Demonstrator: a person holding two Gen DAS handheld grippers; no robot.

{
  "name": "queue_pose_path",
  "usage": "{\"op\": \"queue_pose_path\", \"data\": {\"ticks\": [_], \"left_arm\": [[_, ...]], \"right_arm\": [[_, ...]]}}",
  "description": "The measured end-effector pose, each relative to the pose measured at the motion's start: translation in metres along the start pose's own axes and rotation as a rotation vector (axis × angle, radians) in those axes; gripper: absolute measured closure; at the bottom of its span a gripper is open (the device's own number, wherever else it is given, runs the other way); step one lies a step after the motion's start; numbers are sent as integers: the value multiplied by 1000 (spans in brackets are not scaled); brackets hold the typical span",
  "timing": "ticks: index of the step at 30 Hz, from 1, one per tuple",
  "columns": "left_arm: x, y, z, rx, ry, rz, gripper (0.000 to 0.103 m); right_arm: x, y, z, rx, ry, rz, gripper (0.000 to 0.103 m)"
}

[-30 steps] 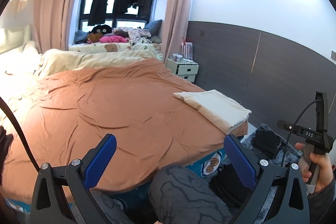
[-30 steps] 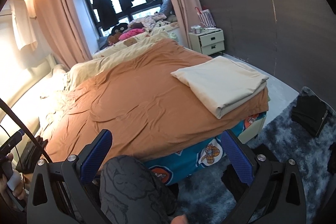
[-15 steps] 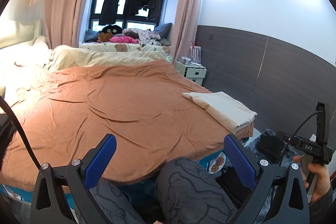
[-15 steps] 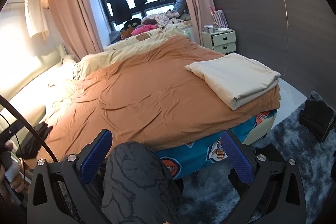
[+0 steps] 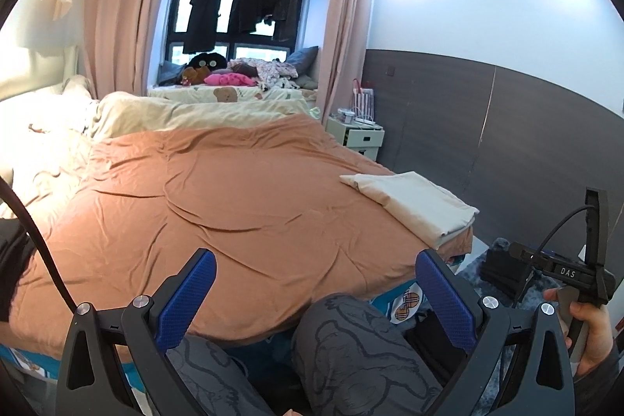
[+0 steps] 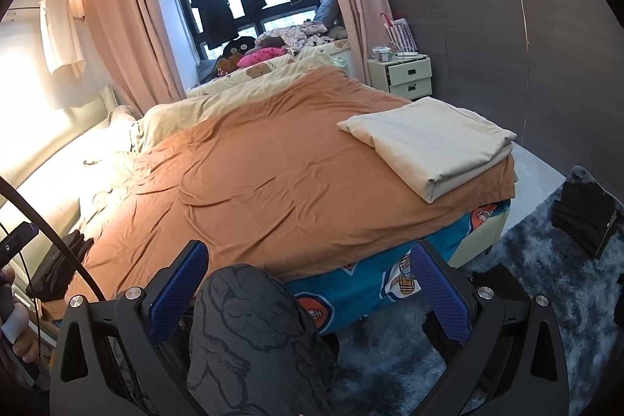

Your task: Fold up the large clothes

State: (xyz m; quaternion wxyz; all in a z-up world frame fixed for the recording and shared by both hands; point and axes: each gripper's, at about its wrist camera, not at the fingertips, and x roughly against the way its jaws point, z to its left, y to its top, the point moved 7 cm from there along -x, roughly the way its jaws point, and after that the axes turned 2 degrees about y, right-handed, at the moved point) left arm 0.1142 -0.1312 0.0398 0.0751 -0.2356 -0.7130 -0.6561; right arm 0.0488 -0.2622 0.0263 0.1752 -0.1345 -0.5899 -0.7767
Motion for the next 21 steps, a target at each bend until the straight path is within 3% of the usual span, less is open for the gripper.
{"op": "queue_pose_path", "data": {"ticks": [21], "left_arm": [[2, -7, 5, 13, 7, 6, 1]], "right_arm": [[-1, 2, 2, 5, 9, 10, 0]]}}
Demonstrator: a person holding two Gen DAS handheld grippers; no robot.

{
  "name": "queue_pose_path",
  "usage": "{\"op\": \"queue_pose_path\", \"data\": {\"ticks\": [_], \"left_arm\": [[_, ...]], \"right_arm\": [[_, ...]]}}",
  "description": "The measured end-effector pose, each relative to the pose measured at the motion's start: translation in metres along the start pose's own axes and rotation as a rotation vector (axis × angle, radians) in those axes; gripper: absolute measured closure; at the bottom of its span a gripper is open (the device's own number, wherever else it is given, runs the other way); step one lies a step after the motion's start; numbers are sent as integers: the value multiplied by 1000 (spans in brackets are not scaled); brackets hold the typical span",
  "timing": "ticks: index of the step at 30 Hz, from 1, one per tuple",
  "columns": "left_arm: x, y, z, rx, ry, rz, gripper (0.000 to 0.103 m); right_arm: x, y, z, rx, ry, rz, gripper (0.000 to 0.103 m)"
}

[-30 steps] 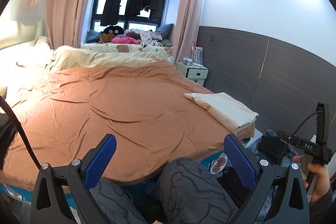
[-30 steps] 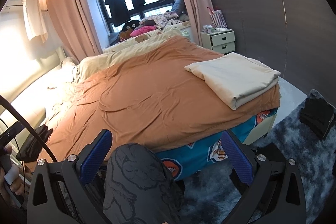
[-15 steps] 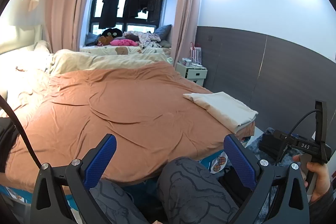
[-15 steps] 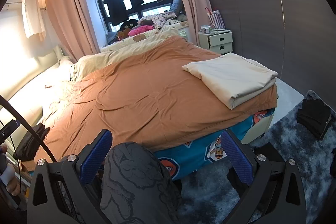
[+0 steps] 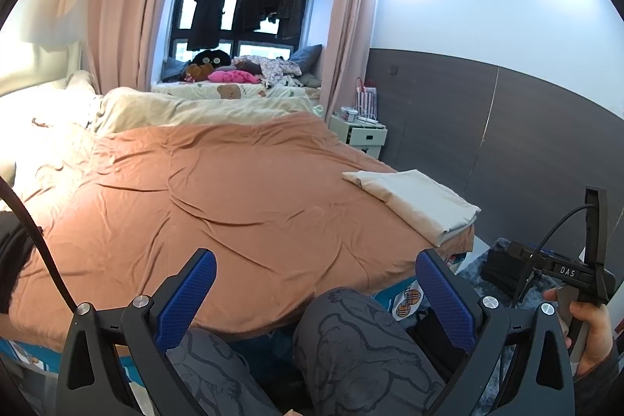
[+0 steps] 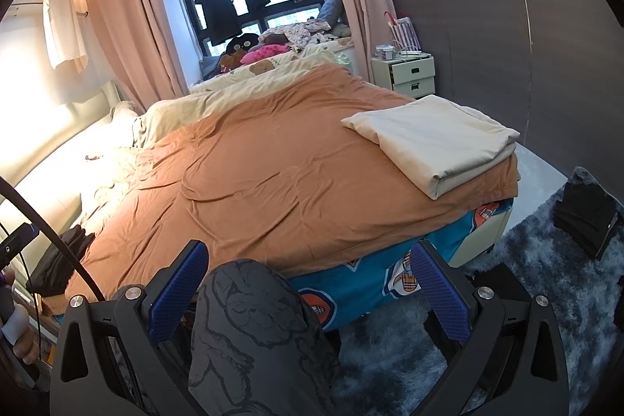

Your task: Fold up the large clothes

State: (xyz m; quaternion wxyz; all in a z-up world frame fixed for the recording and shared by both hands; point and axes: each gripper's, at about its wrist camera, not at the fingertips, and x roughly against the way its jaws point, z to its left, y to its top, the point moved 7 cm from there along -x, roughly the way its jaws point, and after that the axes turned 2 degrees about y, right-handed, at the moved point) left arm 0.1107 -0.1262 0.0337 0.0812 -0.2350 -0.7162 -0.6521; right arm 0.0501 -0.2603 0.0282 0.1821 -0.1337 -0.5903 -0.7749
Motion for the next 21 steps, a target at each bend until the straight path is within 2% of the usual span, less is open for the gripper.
{"op": "queue_pose_path", "data": {"ticks": [21], "left_arm": [[4, -7, -3, 1, 0, -12, 1]], "right_arm": [[3, -1, -1, -6, -2, 2, 0]]}}
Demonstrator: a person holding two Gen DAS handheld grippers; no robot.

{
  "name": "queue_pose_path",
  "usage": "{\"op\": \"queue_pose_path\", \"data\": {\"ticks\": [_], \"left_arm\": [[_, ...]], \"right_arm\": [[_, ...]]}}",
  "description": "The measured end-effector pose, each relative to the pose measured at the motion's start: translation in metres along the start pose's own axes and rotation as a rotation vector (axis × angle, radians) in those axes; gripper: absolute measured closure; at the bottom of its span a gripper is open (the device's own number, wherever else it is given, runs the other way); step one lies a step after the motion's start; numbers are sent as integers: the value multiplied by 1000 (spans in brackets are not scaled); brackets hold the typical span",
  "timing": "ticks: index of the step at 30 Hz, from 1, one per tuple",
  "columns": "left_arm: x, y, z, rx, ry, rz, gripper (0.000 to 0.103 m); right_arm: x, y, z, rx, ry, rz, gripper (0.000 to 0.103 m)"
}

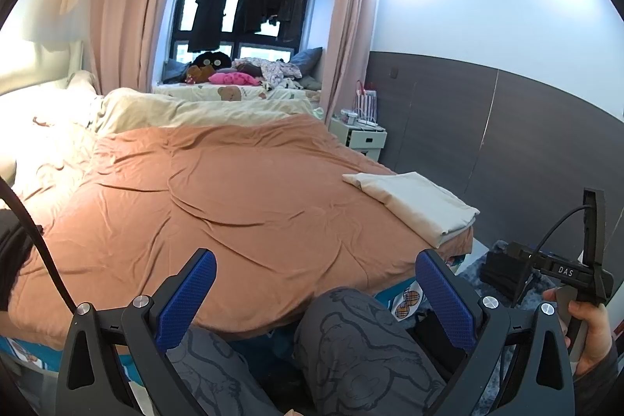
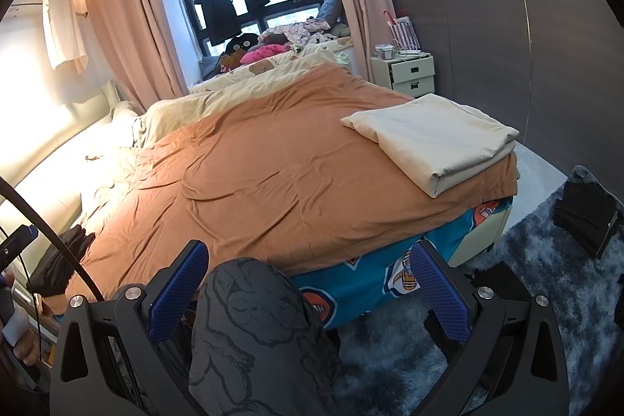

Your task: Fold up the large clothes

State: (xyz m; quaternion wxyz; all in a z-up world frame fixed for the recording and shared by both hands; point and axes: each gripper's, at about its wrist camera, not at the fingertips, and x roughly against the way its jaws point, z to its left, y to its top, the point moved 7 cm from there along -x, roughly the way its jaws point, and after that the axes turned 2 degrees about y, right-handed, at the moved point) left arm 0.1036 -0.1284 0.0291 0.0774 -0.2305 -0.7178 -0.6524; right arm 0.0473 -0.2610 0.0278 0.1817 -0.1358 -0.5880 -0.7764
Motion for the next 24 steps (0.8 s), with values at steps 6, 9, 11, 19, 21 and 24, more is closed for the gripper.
{"op": "queue_pose_path", "data": {"ticks": [6, 9, 11, 19, 21, 24], "left_arm": [[0, -1, -1, 1, 8, 7, 1], [-2, -1, 0, 0, 15, 18, 1], [-2, -1, 0, 1, 13, 23, 1], [-3, 0, 0, -4, 19, 24, 1], [-3, 0, 0, -4, 19, 24, 0], [-3, 0, 0, -4, 14, 25, 1]], "right_arm": [[-1, 0, -2, 0, -1, 4, 0], [-1, 0, -1, -1, -1, 4, 0], [-1, 0, -2, -3, -1, 4, 0], [-2, 0, -4, -7, -1, 5, 0], [-3, 1, -7, -5, 1, 7, 0], [-5, 2, -9, -1, 4, 11, 0]]}}
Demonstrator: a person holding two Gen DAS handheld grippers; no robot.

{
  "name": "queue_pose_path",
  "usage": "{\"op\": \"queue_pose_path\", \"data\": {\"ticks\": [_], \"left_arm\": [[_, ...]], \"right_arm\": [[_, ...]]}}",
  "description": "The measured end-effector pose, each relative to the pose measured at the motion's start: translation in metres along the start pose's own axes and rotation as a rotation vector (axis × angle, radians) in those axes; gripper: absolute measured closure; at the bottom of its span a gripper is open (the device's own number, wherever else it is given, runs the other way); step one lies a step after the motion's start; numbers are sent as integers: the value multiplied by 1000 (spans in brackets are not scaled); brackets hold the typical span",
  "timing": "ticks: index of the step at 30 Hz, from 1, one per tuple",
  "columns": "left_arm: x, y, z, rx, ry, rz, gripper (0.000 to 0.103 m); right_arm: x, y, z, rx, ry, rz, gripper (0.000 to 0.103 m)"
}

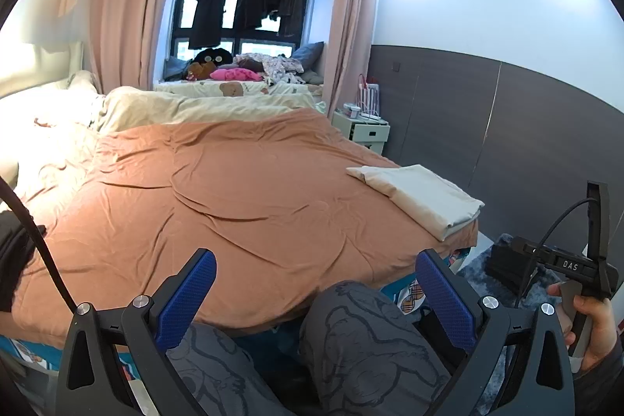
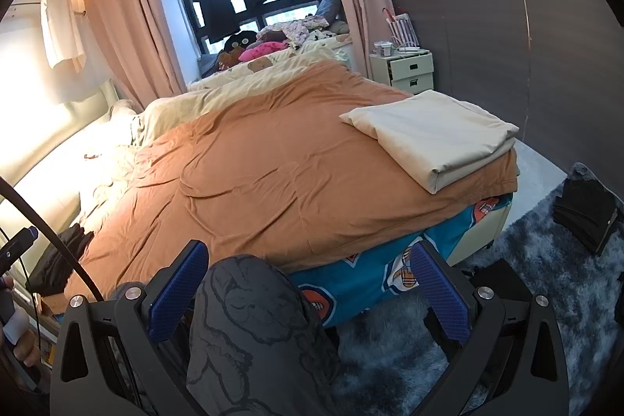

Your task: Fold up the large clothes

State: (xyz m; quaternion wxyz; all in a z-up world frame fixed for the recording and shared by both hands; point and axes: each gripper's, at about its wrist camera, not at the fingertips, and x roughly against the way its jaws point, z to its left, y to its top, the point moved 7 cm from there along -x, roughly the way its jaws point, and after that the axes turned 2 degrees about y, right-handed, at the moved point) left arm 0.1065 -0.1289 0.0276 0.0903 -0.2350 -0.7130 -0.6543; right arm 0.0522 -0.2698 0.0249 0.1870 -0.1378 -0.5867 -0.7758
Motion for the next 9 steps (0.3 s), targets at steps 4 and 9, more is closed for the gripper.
{"op": "queue_pose_path", "data": {"ticks": [4, 9], "left_arm": [[0, -2, 2, -4, 10, 3, 1], [2, -3, 4, -8, 13, -2, 1]], "right_arm": [[-1, 1, -1, 3, 1, 3, 0], [-1, 1, -1, 3, 2, 2, 0]]}}
